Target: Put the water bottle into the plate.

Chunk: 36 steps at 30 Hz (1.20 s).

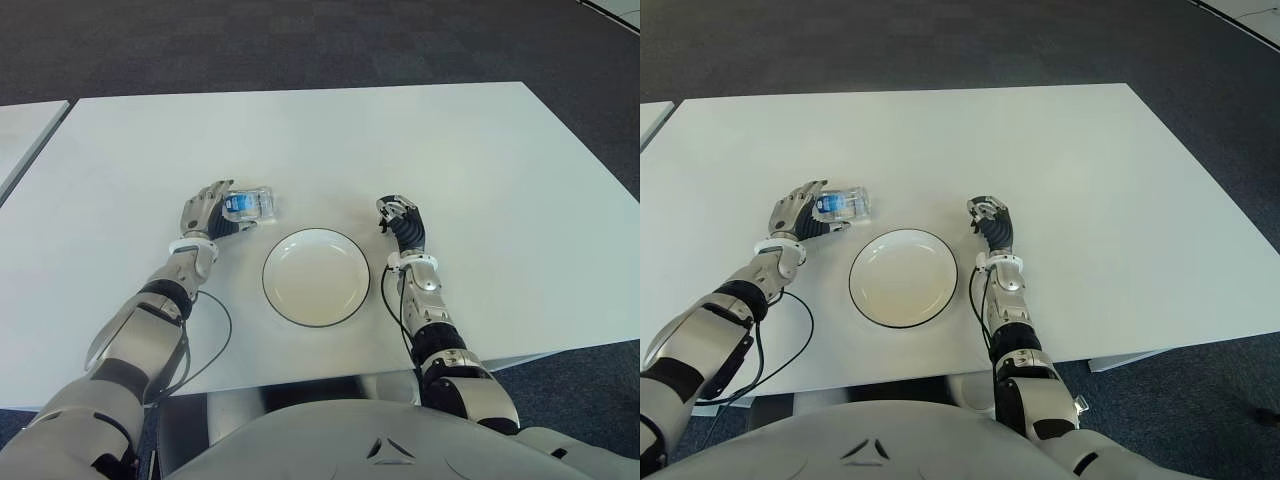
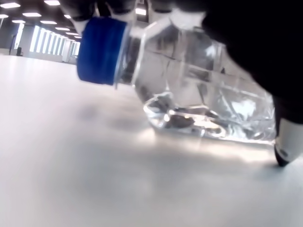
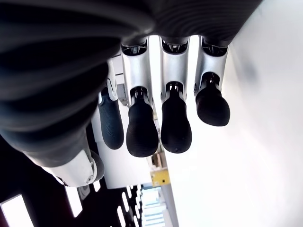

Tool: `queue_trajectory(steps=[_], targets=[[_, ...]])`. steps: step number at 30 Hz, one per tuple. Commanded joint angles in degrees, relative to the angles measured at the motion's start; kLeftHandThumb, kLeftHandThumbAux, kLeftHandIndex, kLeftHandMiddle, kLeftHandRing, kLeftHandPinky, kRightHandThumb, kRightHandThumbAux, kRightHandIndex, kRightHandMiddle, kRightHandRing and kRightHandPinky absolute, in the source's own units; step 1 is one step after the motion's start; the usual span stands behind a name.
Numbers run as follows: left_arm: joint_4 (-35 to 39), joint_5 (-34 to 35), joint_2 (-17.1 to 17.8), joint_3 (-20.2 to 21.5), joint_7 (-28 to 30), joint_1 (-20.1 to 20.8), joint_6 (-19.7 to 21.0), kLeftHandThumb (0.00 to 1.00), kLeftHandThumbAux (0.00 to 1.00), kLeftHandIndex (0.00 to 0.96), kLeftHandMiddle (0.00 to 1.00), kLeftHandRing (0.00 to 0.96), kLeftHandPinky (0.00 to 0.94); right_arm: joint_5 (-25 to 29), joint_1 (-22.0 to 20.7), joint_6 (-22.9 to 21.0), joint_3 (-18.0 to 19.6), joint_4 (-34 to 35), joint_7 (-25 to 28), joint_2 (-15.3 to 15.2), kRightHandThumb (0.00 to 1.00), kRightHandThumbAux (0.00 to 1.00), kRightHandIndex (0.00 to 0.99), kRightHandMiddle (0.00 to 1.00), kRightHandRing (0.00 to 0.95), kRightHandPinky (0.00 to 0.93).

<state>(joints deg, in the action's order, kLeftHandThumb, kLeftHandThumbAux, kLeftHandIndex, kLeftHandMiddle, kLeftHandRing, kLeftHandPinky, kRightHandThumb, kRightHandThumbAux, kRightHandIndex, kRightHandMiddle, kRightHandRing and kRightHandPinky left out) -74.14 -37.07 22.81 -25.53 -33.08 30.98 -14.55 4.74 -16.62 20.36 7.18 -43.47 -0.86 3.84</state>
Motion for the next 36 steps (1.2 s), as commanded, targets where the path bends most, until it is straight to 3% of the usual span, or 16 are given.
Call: queue_trajectory(steps=[1, 2, 6, 18, 24, 36], targets=[[-5.1, -2.6, -1.9, -3.7, 12.4, -8.0, 7.7, 0.657, 0.645, 0.306, 0.368, 0.374, 0.396, 0.5, 4.1, -4.8, 0.4, -2.9, -0.7, 0.6, 0.702, 0.728, 0.438, 0.765, 0.747, 0.750], [-5.2, -2.8, -1.8, -3.9, 12.6, -8.1, 7.8, 0.679, 0.664, 0.348, 0.409, 0.409, 0.416, 0.5, 4.1, -4.8, 0.4, -2.9, -0.7, 0.6, 0.703, 0.728, 0.438, 0.765, 0.747, 0.750], [-5.1, -2.8, -1.7, -4.2, 12.8, -8.1, 7.8, 0.801, 0.674, 0.370, 0.492, 0.542, 0.536, 0.4, 4.1, -4.6, 0.4, -3.0, -0.7, 0.6, 0.703, 0.728, 0.438, 0.765, 0.747, 0.750], [-4.7, -0.7, -2.0, -2.4, 13.1, -8.6, 6.5, 0.845, 0.670, 0.394, 0.572, 0.760, 0.767, 0.5, 4.1, -4.6, 0.6, -3.1, -0.2, 0.0, 0.702, 0.728, 0.438, 0.762, 0.744, 0.748], [-4.5, 0.5, -2.5, -1.3, 12.0, -8.4, 7.5, 0.848, 0.669, 0.398, 0.566, 0.823, 0.841, 0.7, 3.8, -4.4, 0.8, -3.5, 0.3, -0.2, 0.703, 0.728, 0.438, 0.762, 0.743, 0.748], [-3.6, 3.1, -3.3, 0.9, 9.6, -8.5, 7.5, 0.851, 0.665, 0.404, 0.558, 0.861, 0.879, 0.6, 3.6, -4.9, 1.0, -3.3, 0.3, -0.5, 0.702, 0.729, 0.438, 0.762, 0.744, 0.749]])
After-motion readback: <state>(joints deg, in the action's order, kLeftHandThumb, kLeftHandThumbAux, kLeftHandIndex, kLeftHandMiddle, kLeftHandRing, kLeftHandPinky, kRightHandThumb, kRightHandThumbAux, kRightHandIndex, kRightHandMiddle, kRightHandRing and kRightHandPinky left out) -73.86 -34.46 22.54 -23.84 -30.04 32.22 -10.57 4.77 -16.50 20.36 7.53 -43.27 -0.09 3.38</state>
